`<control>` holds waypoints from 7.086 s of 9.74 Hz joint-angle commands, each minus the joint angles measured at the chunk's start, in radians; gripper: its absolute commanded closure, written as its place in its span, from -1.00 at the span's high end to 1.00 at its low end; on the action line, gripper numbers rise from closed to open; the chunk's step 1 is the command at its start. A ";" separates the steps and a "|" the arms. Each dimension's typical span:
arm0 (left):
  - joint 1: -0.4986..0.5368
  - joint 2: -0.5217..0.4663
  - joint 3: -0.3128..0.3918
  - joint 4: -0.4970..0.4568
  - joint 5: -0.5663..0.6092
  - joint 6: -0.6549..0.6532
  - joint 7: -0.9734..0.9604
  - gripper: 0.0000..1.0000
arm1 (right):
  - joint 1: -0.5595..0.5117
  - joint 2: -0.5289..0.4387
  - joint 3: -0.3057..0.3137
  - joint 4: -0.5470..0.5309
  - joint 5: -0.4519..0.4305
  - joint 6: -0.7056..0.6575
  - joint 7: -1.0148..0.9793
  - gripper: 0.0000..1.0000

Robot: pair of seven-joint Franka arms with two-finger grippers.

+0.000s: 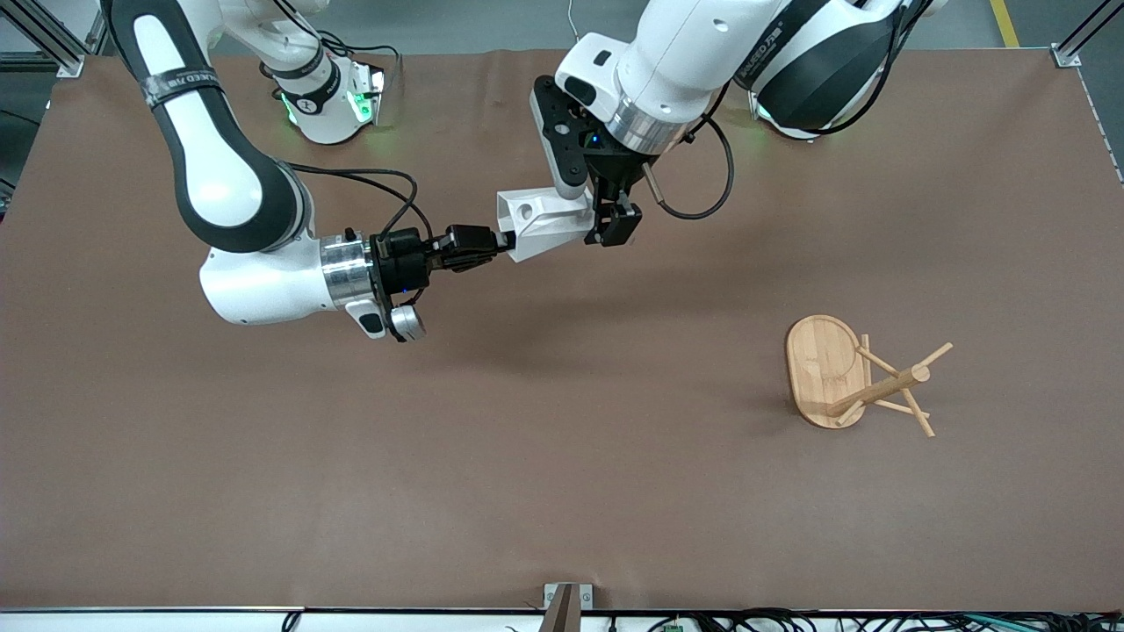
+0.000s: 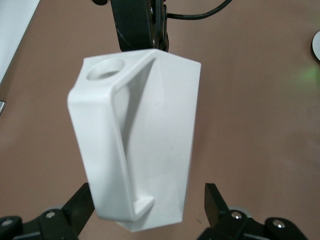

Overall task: Hang cup on rack
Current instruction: 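Close the left gripper on the cup held by the right gripper, then open the right gripper and withdraw it while the left gripper carries the cup, then lower the cup with the left gripper beside the wooden rack pegs, then slide the cup handle onto a rack peg with the left gripper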

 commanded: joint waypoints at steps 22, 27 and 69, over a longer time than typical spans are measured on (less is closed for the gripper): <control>0.251 -0.007 0.008 -0.013 0.246 -0.114 -0.759 -0.41 | -0.171 -0.313 -0.288 0.040 -1.194 -0.114 0.112 1.00; 0.333 -0.094 0.126 -0.118 0.111 -0.132 -0.738 -0.41 | -0.118 -0.306 -0.424 0.319 -1.386 -0.241 0.112 1.00; 0.297 -0.234 0.360 -0.737 0.084 0.461 -0.451 -0.39 | -0.174 -0.398 -0.319 0.212 -1.472 -0.286 0.258 1.00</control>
